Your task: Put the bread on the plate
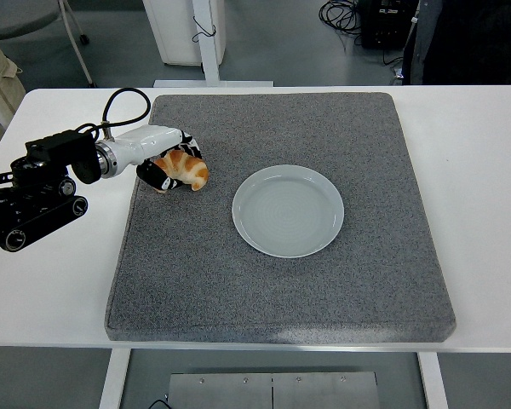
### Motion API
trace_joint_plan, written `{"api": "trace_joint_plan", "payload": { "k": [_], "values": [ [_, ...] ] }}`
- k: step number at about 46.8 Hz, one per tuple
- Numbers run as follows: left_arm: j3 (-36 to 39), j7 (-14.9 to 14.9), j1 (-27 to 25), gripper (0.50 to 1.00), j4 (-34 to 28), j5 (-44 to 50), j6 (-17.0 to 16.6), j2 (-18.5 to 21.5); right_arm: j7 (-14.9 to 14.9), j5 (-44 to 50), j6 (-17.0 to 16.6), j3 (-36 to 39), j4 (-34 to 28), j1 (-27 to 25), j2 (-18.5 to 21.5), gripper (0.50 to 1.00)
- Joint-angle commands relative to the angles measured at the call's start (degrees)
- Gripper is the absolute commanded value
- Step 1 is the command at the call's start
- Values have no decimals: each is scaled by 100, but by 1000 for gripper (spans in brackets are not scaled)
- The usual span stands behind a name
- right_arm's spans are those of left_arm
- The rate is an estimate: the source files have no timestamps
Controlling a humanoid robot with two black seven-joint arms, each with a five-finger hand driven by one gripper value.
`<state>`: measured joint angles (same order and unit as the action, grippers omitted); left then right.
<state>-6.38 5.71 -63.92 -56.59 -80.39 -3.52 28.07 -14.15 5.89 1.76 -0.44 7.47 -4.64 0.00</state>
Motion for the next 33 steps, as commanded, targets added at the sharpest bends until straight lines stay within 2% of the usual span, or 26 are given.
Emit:
{"api": "trace_joint_plan", "payload": {
  "k": [1, 33],
  "values": [
    [6, 0, -217, 500, -1, 23, 35, 40, 0, 0, 9, 0, 0, -2, 0, 1000],
    [14, 35, -1773, 500, -1, 612, 826, 207, 0, 0, 0, 0, 0, 7, 0, 1000]
  ]
}}
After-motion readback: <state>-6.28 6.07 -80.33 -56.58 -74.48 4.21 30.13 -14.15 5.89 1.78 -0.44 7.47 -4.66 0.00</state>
